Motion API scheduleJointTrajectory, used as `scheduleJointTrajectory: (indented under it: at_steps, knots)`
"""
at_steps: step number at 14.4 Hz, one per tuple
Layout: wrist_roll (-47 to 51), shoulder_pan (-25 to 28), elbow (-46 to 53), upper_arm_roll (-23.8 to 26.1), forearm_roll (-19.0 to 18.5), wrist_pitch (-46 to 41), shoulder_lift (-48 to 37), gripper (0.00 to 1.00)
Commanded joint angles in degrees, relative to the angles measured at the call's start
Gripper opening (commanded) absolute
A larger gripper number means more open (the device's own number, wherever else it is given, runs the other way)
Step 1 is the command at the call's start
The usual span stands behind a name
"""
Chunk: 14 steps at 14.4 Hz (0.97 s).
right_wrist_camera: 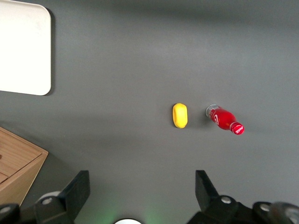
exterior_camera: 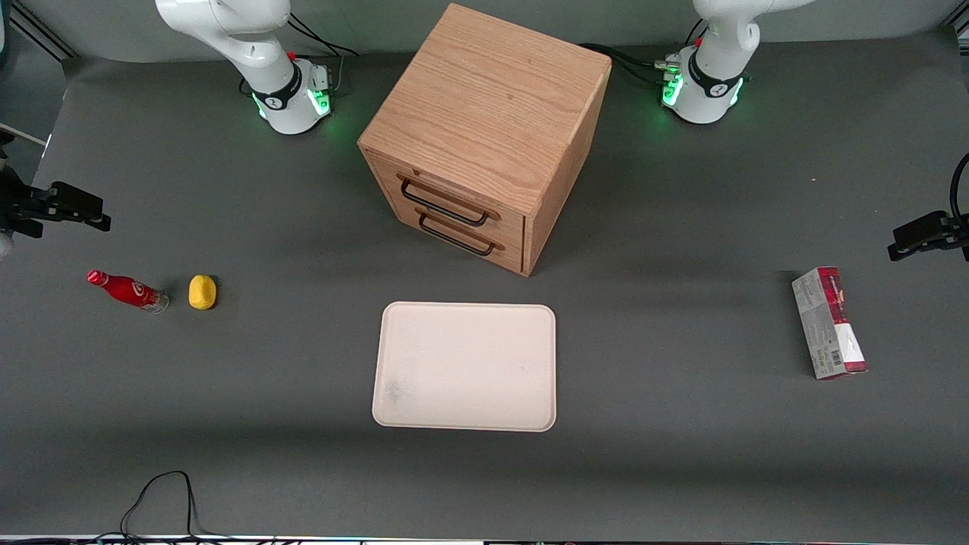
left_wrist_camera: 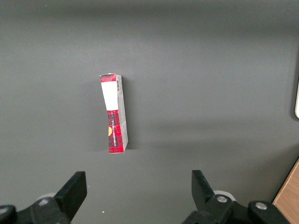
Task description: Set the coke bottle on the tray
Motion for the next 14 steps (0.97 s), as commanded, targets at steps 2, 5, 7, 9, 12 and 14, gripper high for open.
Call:
scheduleJointTrajectory:
  at_steps: [2, 5, 7, 9, 12, 14]
  knots:
    - [1.46, 0.93, 0.41, -0.52, -0.13, -0.87, -0.16, 1.0]
    - [1.37, 0.93, 0.5, -0.52, -0.04, -0.87, 0.01, 1.0]
    - [1.28, 0.93, 0.41, -0.6, 0.22, -0.87, 0.01, 1.0]
    - [0.93, 0.93, 0.41, -0.6, 0.58, -0.96, 0.01, 1.0]
    - [0.93, 0.84, 0.23, -0.69, 2.51, -0.87, 0.1, 1.0]
    - [1.02, 0.84, 0.23, -0.6, 2.51, -0.87, 0.36, 1.0]
